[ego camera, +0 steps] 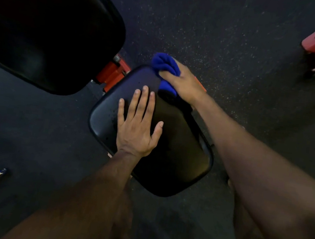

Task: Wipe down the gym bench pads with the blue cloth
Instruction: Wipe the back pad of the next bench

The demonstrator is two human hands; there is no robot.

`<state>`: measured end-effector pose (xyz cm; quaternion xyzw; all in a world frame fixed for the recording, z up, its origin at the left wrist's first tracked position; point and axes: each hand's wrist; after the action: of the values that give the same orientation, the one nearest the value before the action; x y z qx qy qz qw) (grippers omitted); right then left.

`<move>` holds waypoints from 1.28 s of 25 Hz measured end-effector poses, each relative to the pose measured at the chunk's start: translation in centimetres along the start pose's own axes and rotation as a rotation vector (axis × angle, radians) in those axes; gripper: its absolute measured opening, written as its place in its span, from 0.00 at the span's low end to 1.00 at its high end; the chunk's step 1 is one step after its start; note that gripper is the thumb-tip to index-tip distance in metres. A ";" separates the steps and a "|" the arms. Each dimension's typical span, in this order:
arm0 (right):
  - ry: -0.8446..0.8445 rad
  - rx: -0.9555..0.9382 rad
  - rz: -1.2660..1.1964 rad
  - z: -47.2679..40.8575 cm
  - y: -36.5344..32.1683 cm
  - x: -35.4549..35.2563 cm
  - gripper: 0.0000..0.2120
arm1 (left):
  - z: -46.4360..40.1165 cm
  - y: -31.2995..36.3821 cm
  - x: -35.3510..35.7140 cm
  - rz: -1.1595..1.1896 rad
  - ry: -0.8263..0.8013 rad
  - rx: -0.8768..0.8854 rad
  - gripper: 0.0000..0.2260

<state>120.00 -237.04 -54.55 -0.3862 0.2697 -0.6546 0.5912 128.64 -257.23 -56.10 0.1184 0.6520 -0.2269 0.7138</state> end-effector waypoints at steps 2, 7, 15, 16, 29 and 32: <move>-0.072 0.073 0.008 -2.7 -1.1 0.5 0.07 | 0.0 0.0 0.0 0.000 -0.009 0.006 0.34; -0.031 0.033 -0.082 1.5 0.9 -1.1 0.11 | 0.1 0.1 -0.4 0.011 -0.007 0.003 0.33; 0.096 0.226 0.020 17.2 8.1 -4.8 0.10 | 0.1 0.2 0.0 0.018 0.002 -0.012 0.33; 0.114 0.211 0.030 16.4 7.8 -4.5 0.11 | 0.1 0.2 0.0 0.017 0.006 -0.012 0.33; 0.119 -0.083 0.270 -0.1 -2.3 -1.9 0.18 | 0.1 0.0 -0.2 0.070 0.010 0.002 0.33; 0.547 -0.107 0.099 9.3 0.1 -5.2 0.19 | 0.1 0.0 -0.8 0.084 -0.023 0.018 0.33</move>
<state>127.76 -230.98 -50.42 -0.2124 0.4718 -0.6896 0.5067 128.73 -257.12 -55.28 0.1496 0.6360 -0.2039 0.7291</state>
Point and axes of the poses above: each hand's wrist, its own z-axis away from the middle knuckle, its own x-axis out of the palm, y = z × x, and after that the axes turned 12 degrees about -z, right-handed
